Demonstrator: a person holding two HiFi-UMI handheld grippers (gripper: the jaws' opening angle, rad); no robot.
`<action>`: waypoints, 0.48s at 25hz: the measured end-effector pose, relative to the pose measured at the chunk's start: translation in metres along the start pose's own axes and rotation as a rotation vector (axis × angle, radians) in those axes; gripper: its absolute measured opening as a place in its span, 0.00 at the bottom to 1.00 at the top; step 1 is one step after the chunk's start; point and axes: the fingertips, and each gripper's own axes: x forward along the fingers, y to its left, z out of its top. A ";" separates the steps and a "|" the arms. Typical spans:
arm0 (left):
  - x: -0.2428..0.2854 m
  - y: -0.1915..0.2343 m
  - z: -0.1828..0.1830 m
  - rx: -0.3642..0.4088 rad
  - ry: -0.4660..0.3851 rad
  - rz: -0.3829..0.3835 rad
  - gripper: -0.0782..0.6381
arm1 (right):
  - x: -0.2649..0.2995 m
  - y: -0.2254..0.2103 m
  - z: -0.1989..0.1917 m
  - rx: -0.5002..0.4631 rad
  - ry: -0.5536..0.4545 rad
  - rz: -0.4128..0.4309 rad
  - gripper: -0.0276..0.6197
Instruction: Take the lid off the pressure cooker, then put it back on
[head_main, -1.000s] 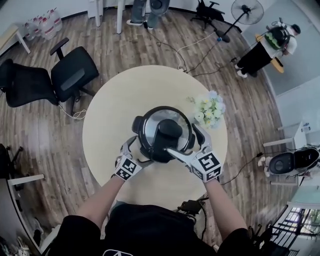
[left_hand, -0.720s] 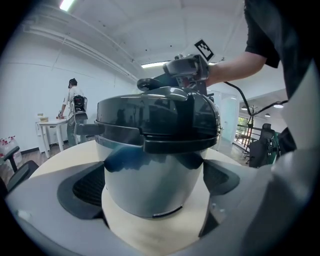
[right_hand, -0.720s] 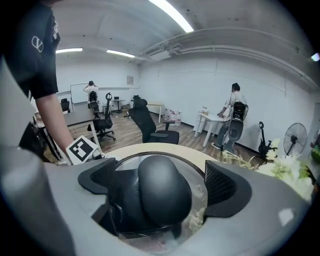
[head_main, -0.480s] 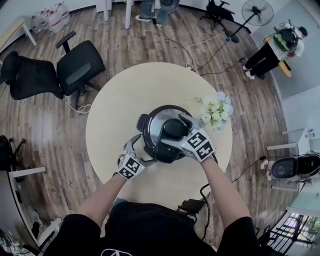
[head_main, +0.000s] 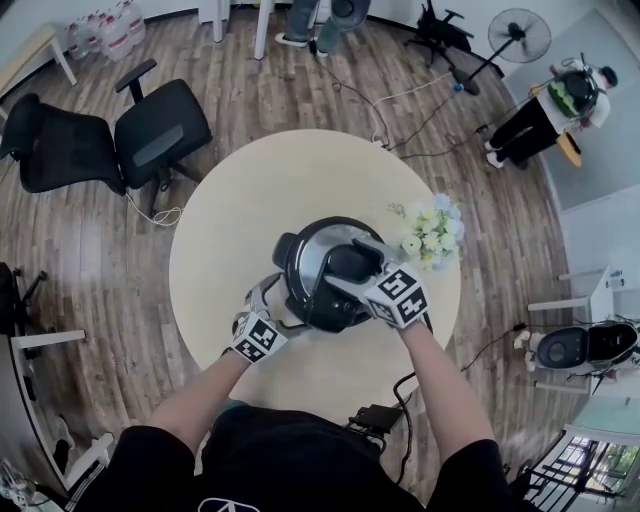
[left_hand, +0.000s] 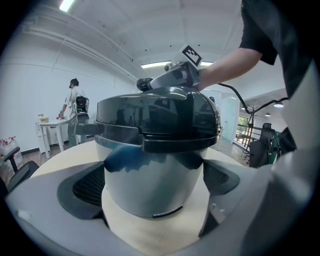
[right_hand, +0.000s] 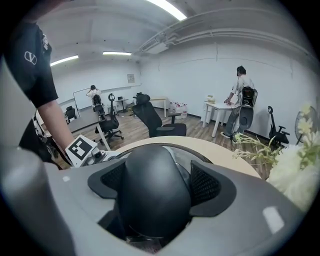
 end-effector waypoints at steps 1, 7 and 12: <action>0.000 0.000 -0.001 -0.001 0.001 0.000 0.93 | 0.000 0.000 0.000 -0.003 -0.004 -0.004 0.66; 0.002 0.000 0.004 0.002 -0.004 0.007 0.93 | -0.004 0.003 0.002 -0.025 -0.008 -0.014 0.57; 0.000 0.000 0.007 -0.001 0.001 0.010 0.93 | -0.005 0.003 0.005 -0.018 -0.002 -0.018 0.57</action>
